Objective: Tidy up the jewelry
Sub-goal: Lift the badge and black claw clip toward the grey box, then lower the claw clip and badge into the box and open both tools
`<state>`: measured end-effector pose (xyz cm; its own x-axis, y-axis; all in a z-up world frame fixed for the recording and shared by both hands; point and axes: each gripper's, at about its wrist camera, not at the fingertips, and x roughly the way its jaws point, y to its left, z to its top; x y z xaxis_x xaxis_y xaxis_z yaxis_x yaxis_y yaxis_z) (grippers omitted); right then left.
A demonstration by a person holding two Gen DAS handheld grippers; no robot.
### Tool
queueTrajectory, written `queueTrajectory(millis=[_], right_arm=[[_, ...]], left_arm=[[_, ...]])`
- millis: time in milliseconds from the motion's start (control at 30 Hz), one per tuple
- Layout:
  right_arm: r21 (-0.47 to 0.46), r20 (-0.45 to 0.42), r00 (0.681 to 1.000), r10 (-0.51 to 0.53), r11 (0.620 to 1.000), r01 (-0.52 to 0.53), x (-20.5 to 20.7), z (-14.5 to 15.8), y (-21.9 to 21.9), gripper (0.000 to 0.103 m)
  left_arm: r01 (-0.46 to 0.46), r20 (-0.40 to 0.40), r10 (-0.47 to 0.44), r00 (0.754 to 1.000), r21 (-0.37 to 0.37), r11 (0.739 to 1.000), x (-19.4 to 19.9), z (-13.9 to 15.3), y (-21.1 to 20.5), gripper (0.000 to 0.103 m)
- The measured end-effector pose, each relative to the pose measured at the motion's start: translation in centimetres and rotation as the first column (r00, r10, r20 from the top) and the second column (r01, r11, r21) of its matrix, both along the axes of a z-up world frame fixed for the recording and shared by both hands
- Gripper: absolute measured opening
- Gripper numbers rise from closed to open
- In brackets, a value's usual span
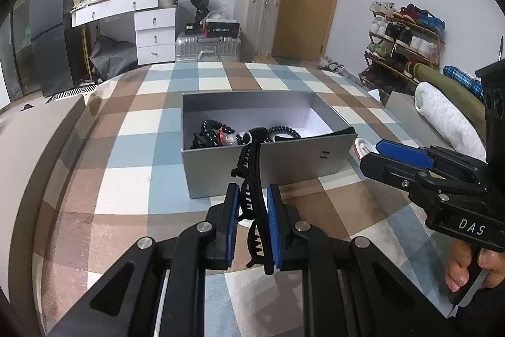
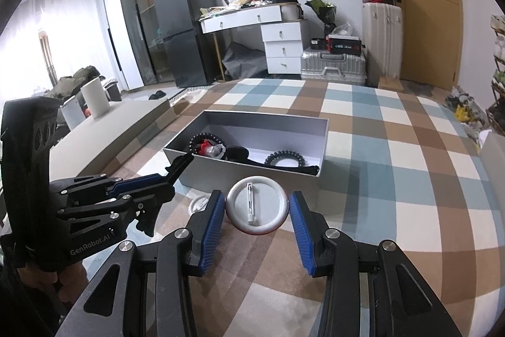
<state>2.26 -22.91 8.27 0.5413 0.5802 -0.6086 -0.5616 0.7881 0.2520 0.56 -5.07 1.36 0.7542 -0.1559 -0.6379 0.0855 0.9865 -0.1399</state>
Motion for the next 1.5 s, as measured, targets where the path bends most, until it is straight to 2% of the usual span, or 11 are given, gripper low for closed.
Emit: queueTrajectory(millis=[333, 533, 667, 1200, 1500], right_arm=[[0.047, -0.001, 1.000, -0.007, 0.999, 0.007, 0.2, 0.3, -0.3, 0.042], [0.068, -0.035, 0.999, -0.023, 0.997, 0.025, 0.4, 0.1, -0.7, 0.042], [0.062, -0.045, 0.998, -0.045, 0.997, 0.048, 0.7, 0.9, -1.3, 0.042], [0.124, -0.062, 0.996, -0.067, 0.989, 0.075, 0.5, 2.7, -1.2, 0.042], [0.205, -0.092, 0.989, -0.117, 0.970, 0.134, 2.5, 3.1, -4.7, 0.042]], left_arm=[[-0.032, 0.023, 0.032, 0.999, -0.005, 0.999, 0.0, 0.6, 0.8, 0.012], [-0.050, 0.020, 0.051, 0.999, -0.013, 0.999, -0.4, 0.4, 1.4, 0.012], [-0.070, 0.010, 0.071, 0.997, -0.056, 0.996, -0.8, 0.5, 2.0, 0.012], [-0.069, 0.015, 0.069, 0.998, -0.023, 0.997, -1.1, 3.1, 3.1, 0.012], [-0.092, 0.049, 0.093, 0.994, -0.032, 0.995, 0.6, 4.5, 4.2, 0.012]])
